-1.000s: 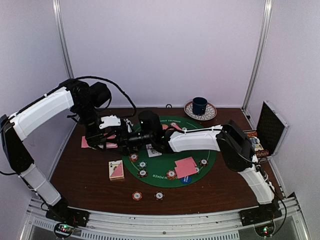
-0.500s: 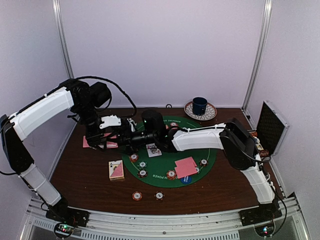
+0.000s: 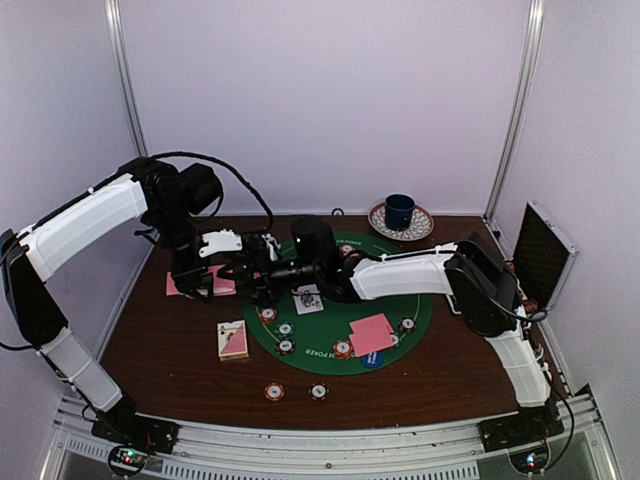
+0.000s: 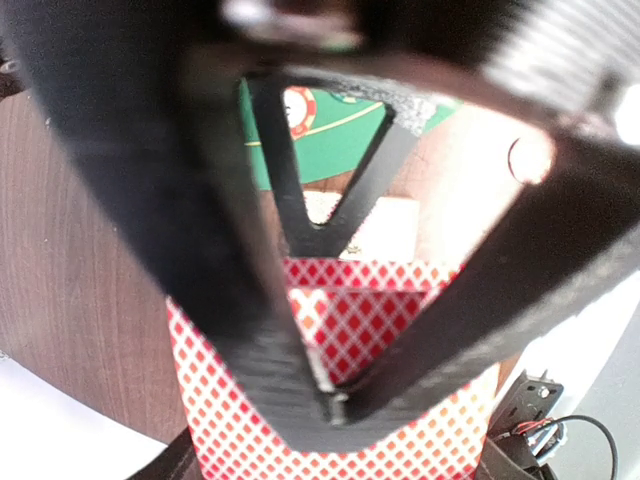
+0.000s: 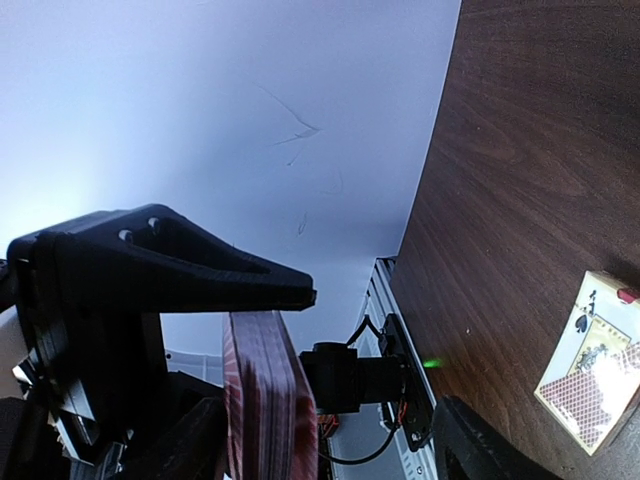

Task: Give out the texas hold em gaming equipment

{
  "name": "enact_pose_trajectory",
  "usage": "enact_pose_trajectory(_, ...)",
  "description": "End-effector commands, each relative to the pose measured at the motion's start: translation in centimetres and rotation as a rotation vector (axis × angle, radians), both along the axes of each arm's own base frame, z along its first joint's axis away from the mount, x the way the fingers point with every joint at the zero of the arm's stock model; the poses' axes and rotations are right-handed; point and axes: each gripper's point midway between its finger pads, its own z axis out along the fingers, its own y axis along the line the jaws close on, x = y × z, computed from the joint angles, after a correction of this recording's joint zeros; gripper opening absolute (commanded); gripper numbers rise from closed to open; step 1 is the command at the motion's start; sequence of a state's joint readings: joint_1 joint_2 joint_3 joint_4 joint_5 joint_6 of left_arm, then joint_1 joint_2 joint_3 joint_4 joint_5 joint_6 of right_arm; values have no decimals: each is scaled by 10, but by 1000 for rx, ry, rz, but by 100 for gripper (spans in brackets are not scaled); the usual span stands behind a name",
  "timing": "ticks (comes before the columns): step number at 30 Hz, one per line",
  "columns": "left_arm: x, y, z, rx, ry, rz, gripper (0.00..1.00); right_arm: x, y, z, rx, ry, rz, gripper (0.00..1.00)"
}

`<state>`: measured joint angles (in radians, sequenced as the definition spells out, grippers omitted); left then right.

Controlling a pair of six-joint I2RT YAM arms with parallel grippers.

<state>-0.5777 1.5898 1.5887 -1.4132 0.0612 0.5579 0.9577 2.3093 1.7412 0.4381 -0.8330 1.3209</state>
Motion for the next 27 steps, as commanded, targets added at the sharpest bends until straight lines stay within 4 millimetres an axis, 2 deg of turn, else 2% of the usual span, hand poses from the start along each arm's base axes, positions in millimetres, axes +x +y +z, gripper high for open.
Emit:
enact_pose_trajectory(1,1,-4,7,-28,-13,4,0,-5,6,44,111,-23,3,75)
enact_pose_trajectory(3,1,-4,7,-27,-12,4,0,-8,12,47,141,-13,14,77)
enact_pose_trajectory(8,0,-2,7,-20,-10,3,0,-16,29,34,145,16,41,77)
enact_pose_trajectory(12,-1,-2,6,-20,-4,4,0,-21,41,31,176,38,72,77)
enact_pose_trajectory(17,-1,-2,5,-20,-2,3,0,-19,48,22,150,24,75,78)
enact_pose_trajectory(21,-2,-2,7,-20,-5,3,0,-12,43,0,60,9,45,75)
enact_pose_trajectory(27,-2,0,7,-14,-10,4,0,3,22,-30,-118,-53,-38,72)
